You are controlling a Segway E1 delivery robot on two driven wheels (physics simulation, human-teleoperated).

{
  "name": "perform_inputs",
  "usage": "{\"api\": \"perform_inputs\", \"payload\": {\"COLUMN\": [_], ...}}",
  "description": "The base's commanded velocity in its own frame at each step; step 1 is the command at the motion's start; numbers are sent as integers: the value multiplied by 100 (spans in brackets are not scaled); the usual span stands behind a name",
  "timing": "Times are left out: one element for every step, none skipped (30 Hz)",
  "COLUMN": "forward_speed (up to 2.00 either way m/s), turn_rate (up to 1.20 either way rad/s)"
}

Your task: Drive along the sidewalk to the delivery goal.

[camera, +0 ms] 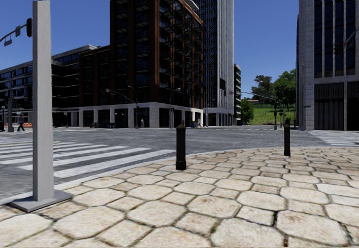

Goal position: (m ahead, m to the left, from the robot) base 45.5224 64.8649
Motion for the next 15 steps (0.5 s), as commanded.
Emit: {"api": "perform_inputs", "payload": {"forward_speed": [200,200,200,200,200,200,200,200,200,200,200,200,200,200,200], "turn_rate": [0,2,8,15,15,23,31,37,37,39,41,46,46,50,51]}}
